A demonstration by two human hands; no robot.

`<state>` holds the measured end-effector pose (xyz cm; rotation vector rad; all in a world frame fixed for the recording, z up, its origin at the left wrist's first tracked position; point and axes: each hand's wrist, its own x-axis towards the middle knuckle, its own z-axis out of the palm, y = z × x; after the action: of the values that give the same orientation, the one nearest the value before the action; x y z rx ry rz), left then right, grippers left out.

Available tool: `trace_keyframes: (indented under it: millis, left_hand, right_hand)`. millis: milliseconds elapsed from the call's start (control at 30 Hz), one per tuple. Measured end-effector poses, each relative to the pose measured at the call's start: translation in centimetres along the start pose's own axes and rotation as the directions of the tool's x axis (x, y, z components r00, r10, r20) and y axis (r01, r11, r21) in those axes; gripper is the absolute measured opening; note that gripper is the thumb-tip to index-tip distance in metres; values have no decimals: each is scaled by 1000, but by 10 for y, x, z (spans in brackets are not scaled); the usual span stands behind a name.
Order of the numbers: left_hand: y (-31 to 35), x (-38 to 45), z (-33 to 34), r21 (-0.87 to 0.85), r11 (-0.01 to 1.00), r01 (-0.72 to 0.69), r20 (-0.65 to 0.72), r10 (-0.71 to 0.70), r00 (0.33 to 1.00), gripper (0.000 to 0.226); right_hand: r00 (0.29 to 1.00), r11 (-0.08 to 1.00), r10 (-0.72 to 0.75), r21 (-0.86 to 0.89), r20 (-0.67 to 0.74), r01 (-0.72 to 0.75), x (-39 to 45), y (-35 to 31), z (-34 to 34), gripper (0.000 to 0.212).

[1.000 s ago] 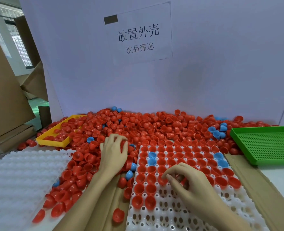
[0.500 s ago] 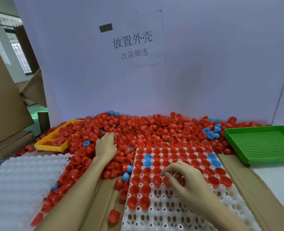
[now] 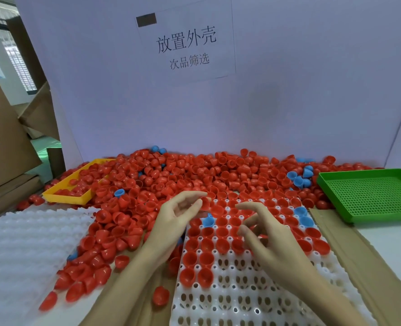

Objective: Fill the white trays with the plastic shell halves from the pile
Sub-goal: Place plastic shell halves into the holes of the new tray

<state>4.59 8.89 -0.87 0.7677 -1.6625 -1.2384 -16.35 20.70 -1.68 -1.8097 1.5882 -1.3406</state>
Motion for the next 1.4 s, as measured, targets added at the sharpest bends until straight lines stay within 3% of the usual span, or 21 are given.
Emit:
trace_keyframes:
  millis: [67,200,633,733,833,1000,1233,1400]
  left_hand:
    - [0,-11,9,-82,996,37,120,-27,992,23]
    - [3,-23,18,-49,998,27,248,-14,969,24]
    - [2,-23,20,-14,1000,-18,177,21,984,16]
    - [-4,-21,19,148,986,-81,75,71,995,15]
    - [-9,-20,15,425,888,-175,-47,215,976,15]
    - [-18,-16,5,664,719,-206,-36,305,952,12]
    - [-36,-17,4,749,638,-180,97,163,982,31]
    - [-41,-17,3,778,590,-218,127,192,973,30]
  right_hand:
    - [999,999,-36,28,1,36,-1,-3,2,45]
    - [995,996,-87,-1,38,88,-3,-4,6,47]
    - [992,984,-125,-123,26,128,-5,2,12,36]
    - [996,993,-68,-93,54,73,-6,2,13,32]
    - [992,994,-17,-105,125,30,-6,3,11,25]
    - [979,994,-7,-107,204,29,-7,0,10,15]
    - [965,992,-4,-124,262,37,-6,0,7,7]
    - [963,990,-12,-130,270,49,-6,0,8,3]
